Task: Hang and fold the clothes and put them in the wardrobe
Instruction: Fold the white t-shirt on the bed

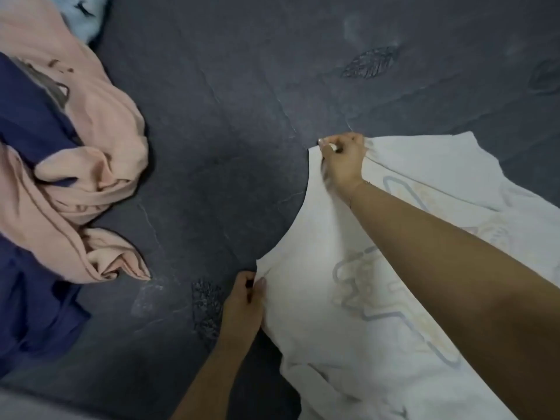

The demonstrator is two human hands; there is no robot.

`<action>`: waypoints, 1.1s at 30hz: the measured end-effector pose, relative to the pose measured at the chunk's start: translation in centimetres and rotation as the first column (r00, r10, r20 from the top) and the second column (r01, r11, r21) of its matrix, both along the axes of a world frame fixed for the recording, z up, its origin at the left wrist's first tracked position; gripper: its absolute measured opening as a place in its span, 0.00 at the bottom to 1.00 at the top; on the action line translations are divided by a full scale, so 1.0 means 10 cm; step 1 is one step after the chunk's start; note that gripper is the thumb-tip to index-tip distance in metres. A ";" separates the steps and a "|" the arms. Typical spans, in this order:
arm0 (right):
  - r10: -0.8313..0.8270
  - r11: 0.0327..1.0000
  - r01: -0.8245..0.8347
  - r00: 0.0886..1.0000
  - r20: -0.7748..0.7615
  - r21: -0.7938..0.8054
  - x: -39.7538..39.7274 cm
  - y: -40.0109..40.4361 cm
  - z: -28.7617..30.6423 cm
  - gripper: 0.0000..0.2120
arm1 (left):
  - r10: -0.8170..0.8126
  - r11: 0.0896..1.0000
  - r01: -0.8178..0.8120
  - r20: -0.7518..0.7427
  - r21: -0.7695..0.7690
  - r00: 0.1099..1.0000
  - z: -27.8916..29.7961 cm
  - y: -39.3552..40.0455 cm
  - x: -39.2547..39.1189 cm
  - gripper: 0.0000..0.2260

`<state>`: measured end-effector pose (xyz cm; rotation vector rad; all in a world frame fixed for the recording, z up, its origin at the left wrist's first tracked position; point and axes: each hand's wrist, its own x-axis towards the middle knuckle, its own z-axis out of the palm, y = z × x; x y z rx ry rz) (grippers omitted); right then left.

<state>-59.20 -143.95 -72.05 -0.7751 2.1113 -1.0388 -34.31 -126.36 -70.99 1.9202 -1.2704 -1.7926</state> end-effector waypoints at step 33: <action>-0.497 0.862 0.388 0.510 0.702 0.327 0.60 4.69 0.59 0.20 | 0.126 0.991 -0.132 -0.168 -0.030 0.978 0.74 1.50 -0.21 0.16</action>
